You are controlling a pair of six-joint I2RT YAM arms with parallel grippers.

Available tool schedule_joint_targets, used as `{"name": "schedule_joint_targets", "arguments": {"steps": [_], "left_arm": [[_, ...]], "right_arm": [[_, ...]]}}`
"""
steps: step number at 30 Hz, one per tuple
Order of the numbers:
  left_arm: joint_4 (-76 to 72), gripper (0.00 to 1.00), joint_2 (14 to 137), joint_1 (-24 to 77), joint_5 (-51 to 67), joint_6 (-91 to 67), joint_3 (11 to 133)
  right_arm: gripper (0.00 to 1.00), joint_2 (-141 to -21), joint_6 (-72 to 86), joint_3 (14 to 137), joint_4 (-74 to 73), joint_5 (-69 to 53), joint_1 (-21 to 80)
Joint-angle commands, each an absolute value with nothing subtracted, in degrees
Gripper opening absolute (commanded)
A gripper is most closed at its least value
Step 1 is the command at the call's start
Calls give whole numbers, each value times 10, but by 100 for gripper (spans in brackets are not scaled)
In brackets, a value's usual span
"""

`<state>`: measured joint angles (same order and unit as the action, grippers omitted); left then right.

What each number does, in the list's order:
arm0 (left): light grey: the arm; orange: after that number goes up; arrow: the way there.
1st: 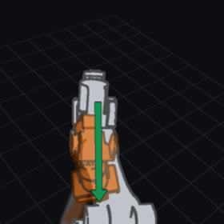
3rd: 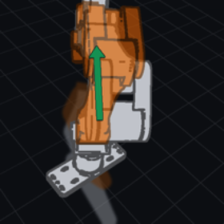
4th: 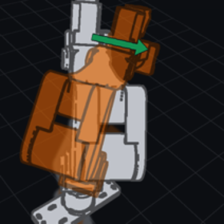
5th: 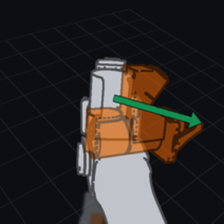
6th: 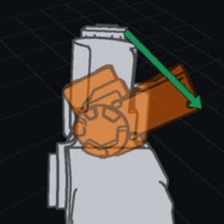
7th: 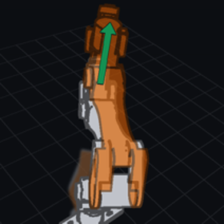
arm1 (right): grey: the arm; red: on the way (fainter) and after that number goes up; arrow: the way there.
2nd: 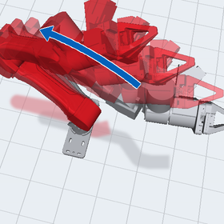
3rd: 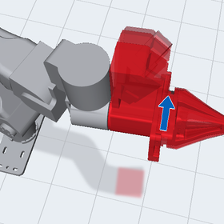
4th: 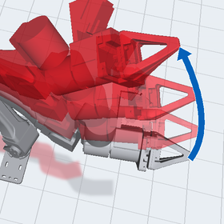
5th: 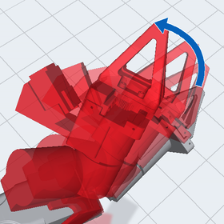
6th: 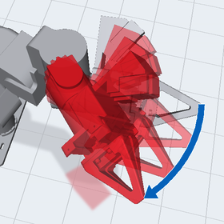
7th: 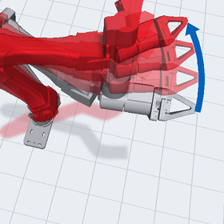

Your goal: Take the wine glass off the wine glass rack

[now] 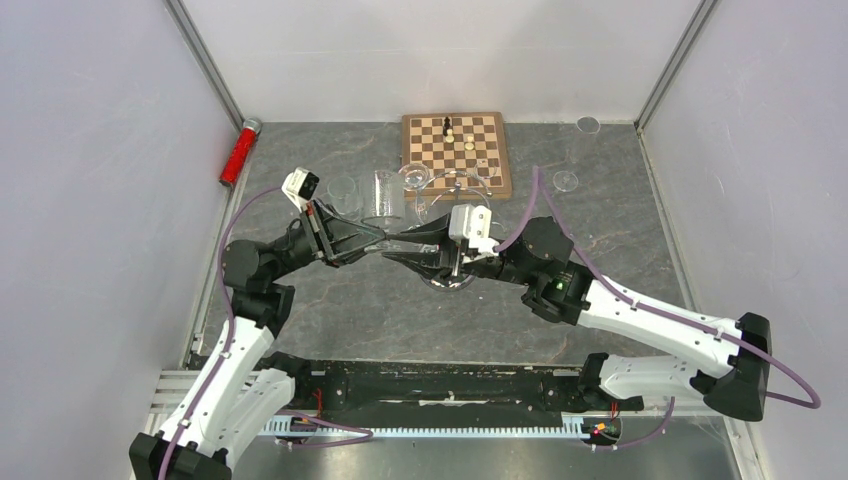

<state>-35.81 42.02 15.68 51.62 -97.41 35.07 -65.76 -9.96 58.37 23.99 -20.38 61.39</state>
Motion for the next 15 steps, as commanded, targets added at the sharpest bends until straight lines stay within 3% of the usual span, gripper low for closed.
{"name": "schedule_joint_targets", "arguments": {"steps": [1, 15], "left_arm": [[-412, 2, 414, 165, 556, -933, 357], [-386, 2, 416, 165, 561, -900, 358]], "right_arm": [[35, -643, -102, 599, 241, -165, 612], [49, -590, -101, 587, 222, -165, 612]]}}
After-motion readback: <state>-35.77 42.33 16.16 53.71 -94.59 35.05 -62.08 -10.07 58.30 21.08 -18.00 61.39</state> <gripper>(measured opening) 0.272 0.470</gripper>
